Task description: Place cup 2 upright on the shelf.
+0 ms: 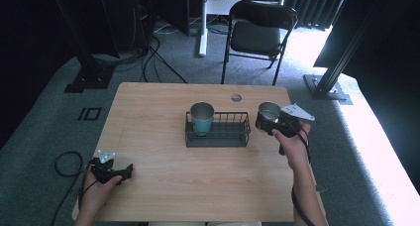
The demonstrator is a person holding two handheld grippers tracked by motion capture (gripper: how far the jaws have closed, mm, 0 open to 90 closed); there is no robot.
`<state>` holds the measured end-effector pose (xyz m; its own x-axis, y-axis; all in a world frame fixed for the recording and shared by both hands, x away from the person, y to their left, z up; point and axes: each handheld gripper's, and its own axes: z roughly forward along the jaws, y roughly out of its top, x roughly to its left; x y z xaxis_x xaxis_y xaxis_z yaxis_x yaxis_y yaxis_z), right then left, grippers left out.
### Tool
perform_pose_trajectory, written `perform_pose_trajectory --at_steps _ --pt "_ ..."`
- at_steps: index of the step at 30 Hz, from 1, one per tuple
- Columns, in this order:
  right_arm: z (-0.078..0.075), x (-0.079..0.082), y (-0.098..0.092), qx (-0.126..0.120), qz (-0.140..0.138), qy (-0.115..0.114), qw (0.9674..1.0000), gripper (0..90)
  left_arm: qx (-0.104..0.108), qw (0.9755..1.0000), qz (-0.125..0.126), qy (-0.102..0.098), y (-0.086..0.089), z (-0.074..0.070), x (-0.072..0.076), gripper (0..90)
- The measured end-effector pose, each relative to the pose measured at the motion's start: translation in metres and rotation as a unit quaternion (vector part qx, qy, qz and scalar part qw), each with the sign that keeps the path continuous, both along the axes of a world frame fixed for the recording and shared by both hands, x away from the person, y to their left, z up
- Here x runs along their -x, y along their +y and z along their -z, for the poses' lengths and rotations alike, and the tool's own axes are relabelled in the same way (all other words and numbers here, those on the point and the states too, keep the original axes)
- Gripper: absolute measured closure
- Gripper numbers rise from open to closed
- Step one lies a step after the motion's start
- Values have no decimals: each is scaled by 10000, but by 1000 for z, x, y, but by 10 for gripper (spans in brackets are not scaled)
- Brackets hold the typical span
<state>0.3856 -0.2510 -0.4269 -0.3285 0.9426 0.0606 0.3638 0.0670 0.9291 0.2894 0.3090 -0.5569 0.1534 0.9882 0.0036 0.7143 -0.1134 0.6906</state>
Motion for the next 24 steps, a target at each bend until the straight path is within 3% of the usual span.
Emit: perform_pose_trajectory --at_steps 10,24 --pt "-13 -4 23 -6 -239 -93 9997 141 -3 10000 1 -1 0 0 0 22" --pt "-18 -10 52 -5 -517 -140 9986 141 -4 10000 3 1 0 0 0 22"
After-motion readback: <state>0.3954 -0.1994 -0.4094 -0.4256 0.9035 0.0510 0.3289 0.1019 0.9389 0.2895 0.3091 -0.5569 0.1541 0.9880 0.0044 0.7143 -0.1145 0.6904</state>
